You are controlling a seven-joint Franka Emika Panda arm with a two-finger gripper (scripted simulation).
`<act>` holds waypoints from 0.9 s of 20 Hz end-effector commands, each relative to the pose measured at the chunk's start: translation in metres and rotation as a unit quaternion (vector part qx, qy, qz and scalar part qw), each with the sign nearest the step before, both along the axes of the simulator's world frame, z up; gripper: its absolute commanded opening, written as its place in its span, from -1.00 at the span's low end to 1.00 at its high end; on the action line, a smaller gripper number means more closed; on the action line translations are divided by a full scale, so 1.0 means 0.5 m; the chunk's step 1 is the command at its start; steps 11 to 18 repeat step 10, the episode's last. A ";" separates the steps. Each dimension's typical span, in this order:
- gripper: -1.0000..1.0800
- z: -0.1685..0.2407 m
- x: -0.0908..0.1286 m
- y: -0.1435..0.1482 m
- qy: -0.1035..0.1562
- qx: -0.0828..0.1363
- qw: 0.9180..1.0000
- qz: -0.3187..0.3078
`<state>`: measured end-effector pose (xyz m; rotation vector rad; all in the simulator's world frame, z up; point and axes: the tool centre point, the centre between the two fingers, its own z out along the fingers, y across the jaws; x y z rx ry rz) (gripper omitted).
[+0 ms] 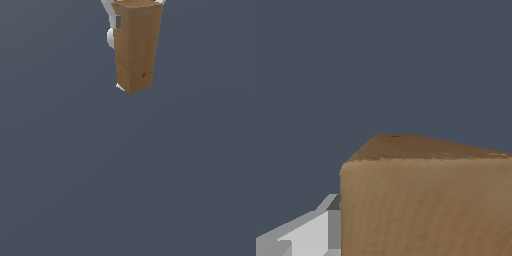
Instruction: Pick up the object and move it to a goal position.
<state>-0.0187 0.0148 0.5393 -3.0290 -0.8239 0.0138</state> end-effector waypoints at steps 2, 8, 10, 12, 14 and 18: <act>-1.00 0.027 0.000 -0.003 -0.005 0.000 1.000 0.000; -1.00 0.039 0.002 -0.004 -0.005 0.000 1.000 0.000; -1.00 0.040 0.002 -0.004 -0.005 0.000 1.000 0.000; -1.00 0.040 0.002 -0.004 -0.005 0.000 1.000 0.000; -1.00 0.040 0.002 -0.004 -0.005 0.000 1.000 0.000; -1.00 0.040 0.002 -0.004 -0.005 0.000 1.000 0.000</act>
